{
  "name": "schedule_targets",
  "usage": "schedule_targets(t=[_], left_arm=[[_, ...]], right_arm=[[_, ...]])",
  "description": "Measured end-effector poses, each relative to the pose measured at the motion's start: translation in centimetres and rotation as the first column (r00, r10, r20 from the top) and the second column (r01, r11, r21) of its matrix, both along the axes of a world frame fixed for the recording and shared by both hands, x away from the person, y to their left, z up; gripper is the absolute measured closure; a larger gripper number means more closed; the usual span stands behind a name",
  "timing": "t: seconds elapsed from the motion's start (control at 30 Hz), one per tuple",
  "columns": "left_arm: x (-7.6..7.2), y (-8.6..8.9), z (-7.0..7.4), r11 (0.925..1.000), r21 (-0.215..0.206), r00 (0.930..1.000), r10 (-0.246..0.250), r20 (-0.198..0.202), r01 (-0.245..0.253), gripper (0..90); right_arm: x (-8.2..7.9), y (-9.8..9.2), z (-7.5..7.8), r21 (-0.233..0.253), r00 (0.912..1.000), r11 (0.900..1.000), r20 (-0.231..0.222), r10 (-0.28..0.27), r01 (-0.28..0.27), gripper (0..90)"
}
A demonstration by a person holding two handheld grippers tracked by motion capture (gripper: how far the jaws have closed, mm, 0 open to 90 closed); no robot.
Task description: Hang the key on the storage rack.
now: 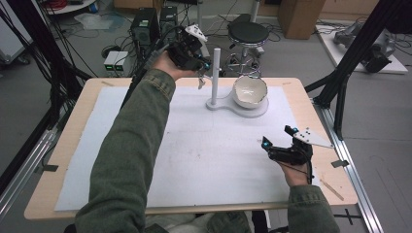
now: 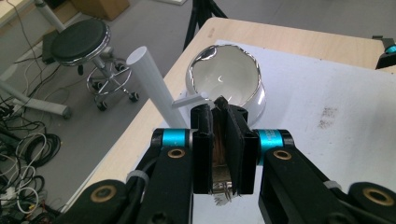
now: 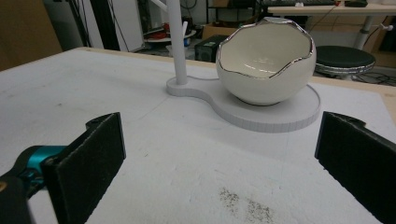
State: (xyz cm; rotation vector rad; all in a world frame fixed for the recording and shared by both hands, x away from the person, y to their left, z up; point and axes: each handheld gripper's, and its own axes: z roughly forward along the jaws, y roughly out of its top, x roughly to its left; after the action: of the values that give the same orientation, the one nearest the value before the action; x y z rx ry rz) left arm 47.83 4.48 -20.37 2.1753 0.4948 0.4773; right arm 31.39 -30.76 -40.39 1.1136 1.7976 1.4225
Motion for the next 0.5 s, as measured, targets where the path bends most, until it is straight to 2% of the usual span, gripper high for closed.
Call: schedule_targets(t=[0.13,0.27,0.43,0.5], left_arm=[[0.3,-1.1,0.0,0.9999,0.006,0.9999,-0.011,0.005,0.011,81.2],[0.7,-1.9,-0.1,0.9994,-0.019,0.9996,-0.028,0.003,0.028,81.2],[1.4,-2.7,-0.7,0.9993,-0.024,0.9996,-0.028,-0.001,0.028,81.2],[1.6,-3.0,-0.8,0.9988,-0.042,0.9997,-0.024,0.002,0.024,81.2]], right_arm=[[0.0,-0.1,0.0,0.006,1.0000,1.000,0.000,-0.005,0.005,0.6],[0.0,-0.2,0.0,0.005,1.0000,1.000,-0.001,-0.004,0.004,0.7],[-0.1,-0.3,0.1,0.010,1.0000,1.000,0.004,-0.008,0.008,0.6],[-0.2,-0.4,0.1,0.016,0.9999,1.000,-0.003,-0.010,0.010,0.6]])
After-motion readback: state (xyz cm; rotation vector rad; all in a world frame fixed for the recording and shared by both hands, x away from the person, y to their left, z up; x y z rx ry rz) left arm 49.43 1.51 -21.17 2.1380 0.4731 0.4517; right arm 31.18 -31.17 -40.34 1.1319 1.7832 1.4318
